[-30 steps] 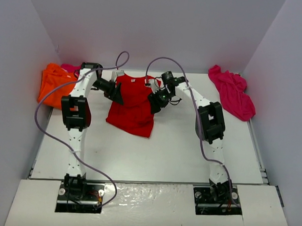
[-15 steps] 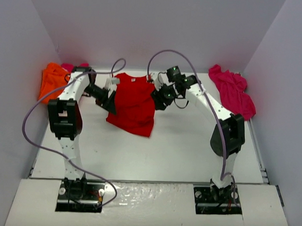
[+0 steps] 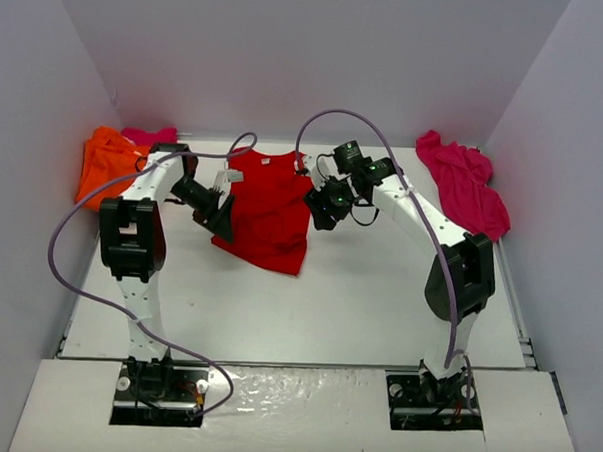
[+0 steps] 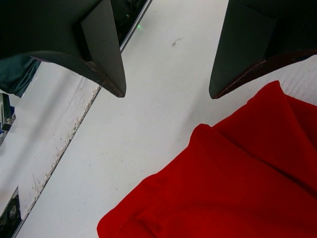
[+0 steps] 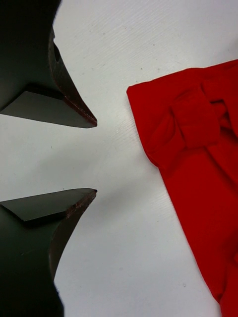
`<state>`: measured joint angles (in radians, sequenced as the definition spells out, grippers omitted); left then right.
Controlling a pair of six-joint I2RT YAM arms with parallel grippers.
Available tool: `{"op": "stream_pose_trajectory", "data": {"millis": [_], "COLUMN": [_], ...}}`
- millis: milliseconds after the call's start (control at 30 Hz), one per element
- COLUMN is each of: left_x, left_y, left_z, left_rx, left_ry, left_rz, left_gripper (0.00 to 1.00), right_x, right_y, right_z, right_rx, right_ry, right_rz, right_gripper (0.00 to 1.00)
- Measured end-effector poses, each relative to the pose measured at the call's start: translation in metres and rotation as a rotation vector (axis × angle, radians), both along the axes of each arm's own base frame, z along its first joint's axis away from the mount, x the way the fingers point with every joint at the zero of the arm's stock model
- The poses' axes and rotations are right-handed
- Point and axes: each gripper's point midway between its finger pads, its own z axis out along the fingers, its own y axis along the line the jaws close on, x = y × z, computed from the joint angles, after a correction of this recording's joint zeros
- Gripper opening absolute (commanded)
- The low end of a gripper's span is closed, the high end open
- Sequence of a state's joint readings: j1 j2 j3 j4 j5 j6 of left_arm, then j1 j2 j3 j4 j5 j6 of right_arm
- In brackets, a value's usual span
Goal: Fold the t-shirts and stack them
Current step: Fold the folded rectangular tshirt in 1/3 of the way
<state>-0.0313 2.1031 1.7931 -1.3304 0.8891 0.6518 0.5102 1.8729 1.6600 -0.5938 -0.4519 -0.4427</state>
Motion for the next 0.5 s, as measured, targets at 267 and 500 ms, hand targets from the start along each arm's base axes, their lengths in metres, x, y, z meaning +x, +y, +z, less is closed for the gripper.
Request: {"op": "stream_pose_trajectory", "data": {"millis": [267,500], "left_x": [-0.007,-0.007], "left_y": [-0.019,-0.026], "left_z": [-0.017,-0.036], "left_rx": [0.013,0.03], "left_ry": [0.066,0.12], "left_rz": [-0.042,-0.056], "left_gripper": [0.65,0.65], "right_x": [-0.005,-0.005], "right_y": [-0.003,-0.003], "right_z": [-0.004,-0.004], "right_rx": [-0.005,-0.006], "right_ry": [0.012,0.015], "right_rz": [-0.001,-0.003], "right_gripper": [0.49,0.49]}}
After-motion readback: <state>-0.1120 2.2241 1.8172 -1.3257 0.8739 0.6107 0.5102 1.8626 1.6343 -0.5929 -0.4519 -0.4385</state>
